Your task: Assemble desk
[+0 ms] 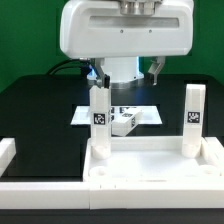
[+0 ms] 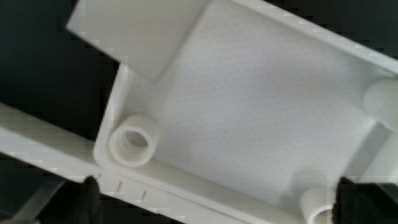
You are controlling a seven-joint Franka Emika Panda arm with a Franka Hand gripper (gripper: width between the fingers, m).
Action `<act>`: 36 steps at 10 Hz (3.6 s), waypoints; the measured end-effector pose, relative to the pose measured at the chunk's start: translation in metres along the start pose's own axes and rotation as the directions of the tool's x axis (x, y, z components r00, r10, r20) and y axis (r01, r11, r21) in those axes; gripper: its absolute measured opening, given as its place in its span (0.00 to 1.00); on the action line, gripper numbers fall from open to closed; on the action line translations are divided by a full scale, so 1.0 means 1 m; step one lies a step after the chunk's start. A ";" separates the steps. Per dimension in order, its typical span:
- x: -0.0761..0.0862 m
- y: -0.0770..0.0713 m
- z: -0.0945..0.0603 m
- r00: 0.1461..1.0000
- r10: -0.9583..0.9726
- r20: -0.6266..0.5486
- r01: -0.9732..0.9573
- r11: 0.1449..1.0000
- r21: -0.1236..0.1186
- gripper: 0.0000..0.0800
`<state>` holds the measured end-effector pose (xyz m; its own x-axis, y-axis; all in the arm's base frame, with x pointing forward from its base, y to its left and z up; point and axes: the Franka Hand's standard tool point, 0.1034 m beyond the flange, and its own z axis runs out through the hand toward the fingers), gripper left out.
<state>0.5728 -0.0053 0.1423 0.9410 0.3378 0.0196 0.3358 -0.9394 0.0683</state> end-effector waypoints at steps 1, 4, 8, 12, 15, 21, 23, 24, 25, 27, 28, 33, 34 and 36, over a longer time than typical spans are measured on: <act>0.000 0.000 0.000 0.998 0.065 0.001 -0.065 0.998 0.000 0.81; -0.012 -0.002 -0.017 0.940 0.340 0.000 -0.340 0.940 0.013 0.81; -0.058 -0.019 0.006 0.766 0.642 0.021 -0.643 0.765 0.047 0.81; -0.066 -0.024 0.021 0.721 0.692 0.041 -0.693 0.718 0.071 0.81; -0.102 -0.037 0.061 0.691 0.717 0.090 -0.722 0.689 0.063 0.81; -0.108 -0.037 0.072 0.662 0.742 0.108 -0.749 0.656 0.091 0.81; -0.126 -0.041 0.091 0.643 0.751 0.154 -0.766 0.638 0.086 0.81; -0.133 -0.045 0.103 0.629 0.757 0.176 -0.776 0.626 0.080 0.81; -0.138 -0.052 0.112 0.626 0.756 0.193 -0.777 0.625 0.071 0.81; -0.139 -0.062 0.121 0.631 0.748 0.206 -0.772 0.633 0.061 0.81; -0.140 -0.064 0.124 0.627 0.751 0.205 -0.774 0.631 0.055 0.81; -0.141 -0.064 0.126 0.625 0.753 0.205 -0.775 0.630 0.051 0.36; -0.141 -0.064 0.125 0.628 0.749 0.209 -0.772 0.633 0.052 0.36; -0.141 -0.043 0.093 0.654 0.711 0.259 -0.751 0.652 0.107 0.36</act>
Offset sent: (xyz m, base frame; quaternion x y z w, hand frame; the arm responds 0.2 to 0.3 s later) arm -0.0619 -0.0074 0.0113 -0.0199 -0.0274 0.2671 0.9631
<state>0.4296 -0.0178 0.0438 0.8648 -0.4621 -0.1965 -0.4834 -0.8720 -0.0772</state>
